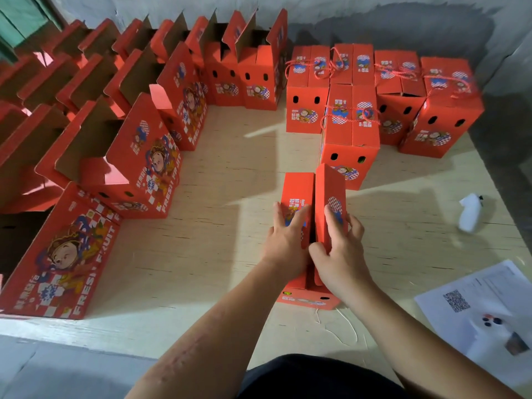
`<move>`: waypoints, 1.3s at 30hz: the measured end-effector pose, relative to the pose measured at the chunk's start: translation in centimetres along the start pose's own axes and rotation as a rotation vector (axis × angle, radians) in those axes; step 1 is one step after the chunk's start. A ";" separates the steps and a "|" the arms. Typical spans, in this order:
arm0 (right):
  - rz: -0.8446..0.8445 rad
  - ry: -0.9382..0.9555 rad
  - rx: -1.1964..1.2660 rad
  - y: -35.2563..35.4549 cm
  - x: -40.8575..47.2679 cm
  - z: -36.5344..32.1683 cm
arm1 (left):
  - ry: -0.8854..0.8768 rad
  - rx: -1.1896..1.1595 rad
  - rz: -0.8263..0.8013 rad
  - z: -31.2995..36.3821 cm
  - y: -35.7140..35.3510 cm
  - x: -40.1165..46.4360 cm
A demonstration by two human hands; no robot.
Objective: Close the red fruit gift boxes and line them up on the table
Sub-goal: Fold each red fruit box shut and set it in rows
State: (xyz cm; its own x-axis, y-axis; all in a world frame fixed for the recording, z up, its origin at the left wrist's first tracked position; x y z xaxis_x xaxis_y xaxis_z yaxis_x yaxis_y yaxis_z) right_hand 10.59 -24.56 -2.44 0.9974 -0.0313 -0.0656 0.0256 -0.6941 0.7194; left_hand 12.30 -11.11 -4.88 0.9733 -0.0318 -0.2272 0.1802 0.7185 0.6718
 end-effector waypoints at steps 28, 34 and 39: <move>-0.201 -0.097 -0.271 -1.5 12.6 -1.8 | -0.197 0.183 0.152 -0.4 -0.3 -0.7; -0.085 -0.081 -0.288 -1.0 13.6 -1.3 | -0.226 0.045 0.145 -0.2 0.4 -0.7; -0.103 -0.152 -0.324 0.3 15.6 -1.0 | -0.167 -0.146 0.120 -0.7 0.8 -0.3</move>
State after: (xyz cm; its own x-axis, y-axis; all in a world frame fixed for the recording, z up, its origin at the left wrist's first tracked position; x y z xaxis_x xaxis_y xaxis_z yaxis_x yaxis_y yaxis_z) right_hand 26.25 -24.56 -2.54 0.9676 -0.0968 -0.2334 0.1696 -0.4360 0.8838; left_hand 12.07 -10.07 -4.75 0.9986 -0.0459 -0.0247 0.0518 0.8165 0.5751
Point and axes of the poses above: each hand's wrist, its own x-axis towards the middle knuckle, its own y-axis out of the back of the hand, z = x × y, the point moved 9 cm from there along x, towards the middle knuckle, and after that the axes turned 8 degrees about -x, right-handed, at the moved point
